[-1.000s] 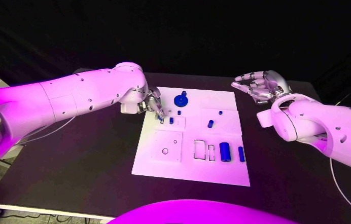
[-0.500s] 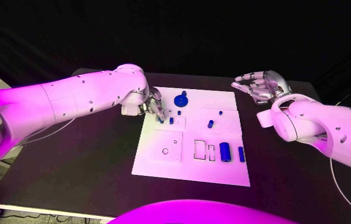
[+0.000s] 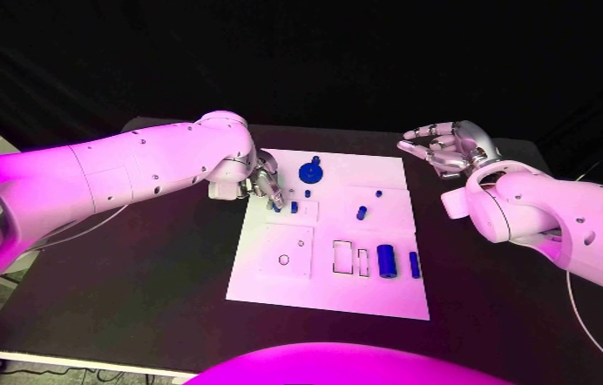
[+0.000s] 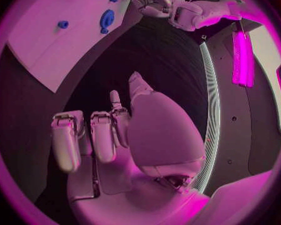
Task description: Assemble the parts on the task board
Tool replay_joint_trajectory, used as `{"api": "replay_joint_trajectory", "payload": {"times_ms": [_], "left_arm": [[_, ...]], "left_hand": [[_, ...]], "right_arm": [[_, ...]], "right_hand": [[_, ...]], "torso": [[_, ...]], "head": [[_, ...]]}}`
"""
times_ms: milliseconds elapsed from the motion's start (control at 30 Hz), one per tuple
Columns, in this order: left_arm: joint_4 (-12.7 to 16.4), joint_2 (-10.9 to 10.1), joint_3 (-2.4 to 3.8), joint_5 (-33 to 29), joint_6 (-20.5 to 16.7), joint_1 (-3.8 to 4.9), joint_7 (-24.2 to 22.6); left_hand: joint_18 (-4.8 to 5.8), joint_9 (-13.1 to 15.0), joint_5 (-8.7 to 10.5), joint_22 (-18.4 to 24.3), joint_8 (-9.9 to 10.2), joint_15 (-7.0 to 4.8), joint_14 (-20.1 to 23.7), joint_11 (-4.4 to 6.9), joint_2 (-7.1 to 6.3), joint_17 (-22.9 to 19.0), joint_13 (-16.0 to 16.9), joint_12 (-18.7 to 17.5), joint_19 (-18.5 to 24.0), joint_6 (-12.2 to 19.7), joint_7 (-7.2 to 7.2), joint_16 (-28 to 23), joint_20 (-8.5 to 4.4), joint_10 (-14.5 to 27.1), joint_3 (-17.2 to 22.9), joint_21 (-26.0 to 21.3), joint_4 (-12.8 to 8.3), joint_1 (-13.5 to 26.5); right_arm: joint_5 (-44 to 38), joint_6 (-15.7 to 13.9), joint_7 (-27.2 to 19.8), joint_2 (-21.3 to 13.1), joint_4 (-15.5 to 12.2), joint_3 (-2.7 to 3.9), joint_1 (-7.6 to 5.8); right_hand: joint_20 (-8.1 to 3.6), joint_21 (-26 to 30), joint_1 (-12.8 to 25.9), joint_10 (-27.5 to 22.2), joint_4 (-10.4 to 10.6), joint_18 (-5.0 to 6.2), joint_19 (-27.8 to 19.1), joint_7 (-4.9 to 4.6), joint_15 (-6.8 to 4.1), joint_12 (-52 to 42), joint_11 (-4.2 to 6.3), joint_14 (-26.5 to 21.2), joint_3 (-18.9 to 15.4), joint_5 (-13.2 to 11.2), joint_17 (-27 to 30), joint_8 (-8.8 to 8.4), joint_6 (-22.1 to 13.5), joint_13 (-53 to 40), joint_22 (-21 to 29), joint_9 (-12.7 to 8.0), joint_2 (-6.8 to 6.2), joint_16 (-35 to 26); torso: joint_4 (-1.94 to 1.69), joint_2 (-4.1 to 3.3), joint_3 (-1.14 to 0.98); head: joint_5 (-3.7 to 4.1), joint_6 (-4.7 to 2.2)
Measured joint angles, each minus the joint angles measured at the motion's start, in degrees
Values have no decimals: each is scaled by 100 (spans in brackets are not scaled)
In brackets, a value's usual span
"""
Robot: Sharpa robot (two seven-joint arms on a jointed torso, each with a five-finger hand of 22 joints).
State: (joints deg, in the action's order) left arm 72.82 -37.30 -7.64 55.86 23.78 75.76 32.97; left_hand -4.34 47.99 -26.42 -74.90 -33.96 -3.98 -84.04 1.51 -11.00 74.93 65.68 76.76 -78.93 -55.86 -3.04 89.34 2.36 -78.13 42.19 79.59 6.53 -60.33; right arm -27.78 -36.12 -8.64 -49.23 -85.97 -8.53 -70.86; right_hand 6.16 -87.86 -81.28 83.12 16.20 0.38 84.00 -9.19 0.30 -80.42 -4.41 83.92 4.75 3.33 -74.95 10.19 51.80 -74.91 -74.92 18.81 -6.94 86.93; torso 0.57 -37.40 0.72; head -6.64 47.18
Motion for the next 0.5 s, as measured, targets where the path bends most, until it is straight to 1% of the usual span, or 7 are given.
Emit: {"api": "replay_joint_trajectory", "payload": {"times_ms": [500], "left_arm": [[-24, -1, -5, 64, -7, -18, -1]], "left_hand": [[0, -5, 0, 0, 17, 0, 0, -1, 0, -1, 0, -1, 0, 0, 0, 0, 0, 1, 0, 0, 0, 0]], "right_arm": [[0, 0, 0, 1, 1, 0, 0]], "right_hand": [[0, 0, 0, 0, 0, 0, 0, 0, 0, 0, 0, 0, 0, 0, 1, 0, 0, 0, 1, -1, 0, 0]], "torso": [[-1, 0, 0]], "head": [[-5, -4]]}}
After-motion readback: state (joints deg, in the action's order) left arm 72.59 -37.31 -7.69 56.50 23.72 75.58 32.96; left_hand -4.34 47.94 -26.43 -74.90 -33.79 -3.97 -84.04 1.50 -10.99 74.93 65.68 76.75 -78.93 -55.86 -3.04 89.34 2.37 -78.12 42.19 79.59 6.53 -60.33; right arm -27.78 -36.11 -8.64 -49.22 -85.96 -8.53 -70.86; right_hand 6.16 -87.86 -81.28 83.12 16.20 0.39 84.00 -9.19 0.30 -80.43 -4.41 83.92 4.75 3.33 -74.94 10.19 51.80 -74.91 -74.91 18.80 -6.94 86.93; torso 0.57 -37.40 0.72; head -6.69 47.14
